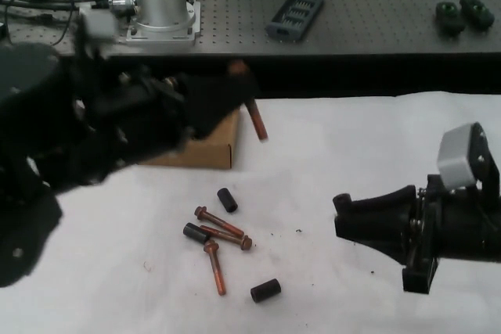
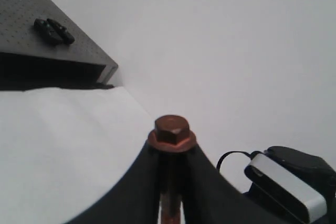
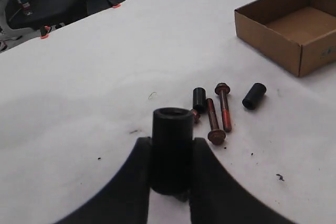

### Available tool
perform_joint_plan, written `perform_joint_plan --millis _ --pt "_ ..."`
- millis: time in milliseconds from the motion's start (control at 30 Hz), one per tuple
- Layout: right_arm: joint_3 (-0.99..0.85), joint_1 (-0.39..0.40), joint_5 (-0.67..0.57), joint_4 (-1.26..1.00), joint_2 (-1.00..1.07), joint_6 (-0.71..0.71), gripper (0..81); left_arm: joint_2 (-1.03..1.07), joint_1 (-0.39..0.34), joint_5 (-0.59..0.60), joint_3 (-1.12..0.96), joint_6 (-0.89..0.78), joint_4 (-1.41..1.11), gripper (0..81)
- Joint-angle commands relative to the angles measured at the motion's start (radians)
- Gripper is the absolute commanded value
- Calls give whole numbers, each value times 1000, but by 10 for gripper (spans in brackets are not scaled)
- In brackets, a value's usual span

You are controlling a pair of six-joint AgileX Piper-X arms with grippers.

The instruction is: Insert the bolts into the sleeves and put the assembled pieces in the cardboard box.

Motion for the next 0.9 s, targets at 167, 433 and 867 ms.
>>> perform_joint_plan --millis 167,433,867 --pt "6 5 -21 -224 125 106 51 52 -7 -17 -11 73 -35 6" --pt "6 24 -22 -497 279 334 51 52 -6 -23 -11 162 -36 6" --pt "4 191 41 -544 294 350 51 52 0 77 -11 237 18 6"
